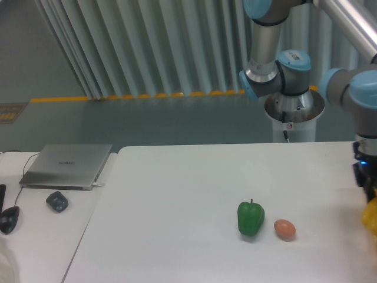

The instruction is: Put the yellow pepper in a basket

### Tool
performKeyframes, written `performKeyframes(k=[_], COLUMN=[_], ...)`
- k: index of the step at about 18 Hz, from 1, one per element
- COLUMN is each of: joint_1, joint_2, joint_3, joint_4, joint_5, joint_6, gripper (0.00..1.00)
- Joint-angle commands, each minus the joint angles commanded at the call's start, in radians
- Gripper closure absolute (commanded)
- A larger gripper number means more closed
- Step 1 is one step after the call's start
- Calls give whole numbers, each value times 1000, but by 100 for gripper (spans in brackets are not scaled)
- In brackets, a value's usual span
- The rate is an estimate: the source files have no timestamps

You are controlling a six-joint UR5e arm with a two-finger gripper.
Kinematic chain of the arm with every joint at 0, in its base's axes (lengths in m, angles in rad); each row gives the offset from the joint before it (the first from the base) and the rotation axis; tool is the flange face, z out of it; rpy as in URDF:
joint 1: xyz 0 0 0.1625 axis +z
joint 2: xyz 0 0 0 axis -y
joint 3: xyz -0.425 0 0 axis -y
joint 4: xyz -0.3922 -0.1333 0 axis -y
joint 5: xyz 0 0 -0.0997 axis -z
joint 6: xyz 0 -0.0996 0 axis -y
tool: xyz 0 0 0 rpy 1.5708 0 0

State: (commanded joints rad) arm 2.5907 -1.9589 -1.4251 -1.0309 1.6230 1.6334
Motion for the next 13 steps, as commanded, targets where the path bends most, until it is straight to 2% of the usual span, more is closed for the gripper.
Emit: performKeyframes(k=[3, 5, 11, 13], joint_1=[35, 58, 126, 134], joint_2=[-24, -41, -67, -72], joint_3=[2, 0, 0, 3], joint_4=[34, 70, 103, 117], joint_5=[5, 37, 44, 44], joint_6=[89, 108, 230, 285], gripper=[72, 66, 64, 60])
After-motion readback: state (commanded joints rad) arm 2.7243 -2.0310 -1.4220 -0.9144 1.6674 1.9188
